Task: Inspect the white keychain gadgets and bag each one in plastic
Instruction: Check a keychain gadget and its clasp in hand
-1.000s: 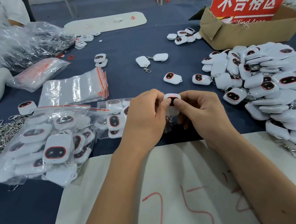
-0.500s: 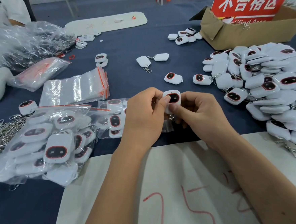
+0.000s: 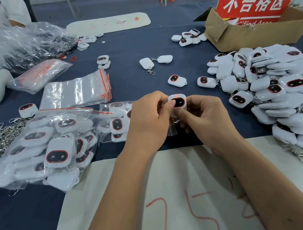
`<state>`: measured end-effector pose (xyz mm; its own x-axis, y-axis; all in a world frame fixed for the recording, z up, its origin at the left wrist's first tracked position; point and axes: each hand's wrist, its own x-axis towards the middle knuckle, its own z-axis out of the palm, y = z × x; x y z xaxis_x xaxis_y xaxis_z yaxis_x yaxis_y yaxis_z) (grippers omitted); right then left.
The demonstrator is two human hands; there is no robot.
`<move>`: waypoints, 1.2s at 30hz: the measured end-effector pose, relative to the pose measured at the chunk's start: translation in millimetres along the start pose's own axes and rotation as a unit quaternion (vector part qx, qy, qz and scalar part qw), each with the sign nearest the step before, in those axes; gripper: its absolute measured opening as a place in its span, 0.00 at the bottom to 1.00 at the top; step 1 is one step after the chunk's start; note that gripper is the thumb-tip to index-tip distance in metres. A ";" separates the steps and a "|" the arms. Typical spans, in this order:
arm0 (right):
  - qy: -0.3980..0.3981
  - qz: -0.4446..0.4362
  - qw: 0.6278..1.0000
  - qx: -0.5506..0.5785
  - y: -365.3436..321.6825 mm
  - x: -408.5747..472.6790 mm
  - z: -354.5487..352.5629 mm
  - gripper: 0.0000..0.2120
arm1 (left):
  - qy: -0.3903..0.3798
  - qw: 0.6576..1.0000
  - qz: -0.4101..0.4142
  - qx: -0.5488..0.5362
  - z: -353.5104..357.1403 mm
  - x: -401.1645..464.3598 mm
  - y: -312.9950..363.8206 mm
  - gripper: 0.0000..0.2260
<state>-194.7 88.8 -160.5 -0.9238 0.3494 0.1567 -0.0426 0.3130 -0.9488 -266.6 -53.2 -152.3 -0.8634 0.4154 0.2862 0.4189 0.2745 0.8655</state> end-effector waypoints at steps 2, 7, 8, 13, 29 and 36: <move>-0.001 0.002 1.000 0.011 -0.5 -0.3 0.8 0.04 | 0.005 1.000 -0.002 0.000 0.5 0.0 -0.1 0.08; 0.000 0.001 1.000 0.011 -0.4 0.1 0.7 0.04 | 0.012 1.000 -0.006 0.002 2.6 -1.2 1.4 0.08; 0.001 0.000 1.000 0.013 -0.5 0.0 0.7 0.04 | 0.014 1.000 -0.004 0.006 2.8 -1.2 2.0 0.08; 0.022 -0.006 0.998 0.053 -0.7 0.7 1.2 0.05 | 0.044 0.998 -0.005 0.034 3.0 -2.6 5.7 0.09; 0.110 0.029 0.989 0.099 1.9 3.1 0.9 0.08 | 0.110 0.977 -0.079 0.167 0.0 -8.3 13.2 0.04; 0.151 0.039 0.980 0.125 1.0 2.8 0.5 0.05 | 0.160 0.982 -0.075 0.067 -3.3 -6.7 12.8 0.04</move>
<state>-197.5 89.6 -161.1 -0.7742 0.6217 0.1189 -0.1030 0.0615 -0.9928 -256.3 -55.4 -141.8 -0.9533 0.0747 0.2927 0.2955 0.4329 0.8516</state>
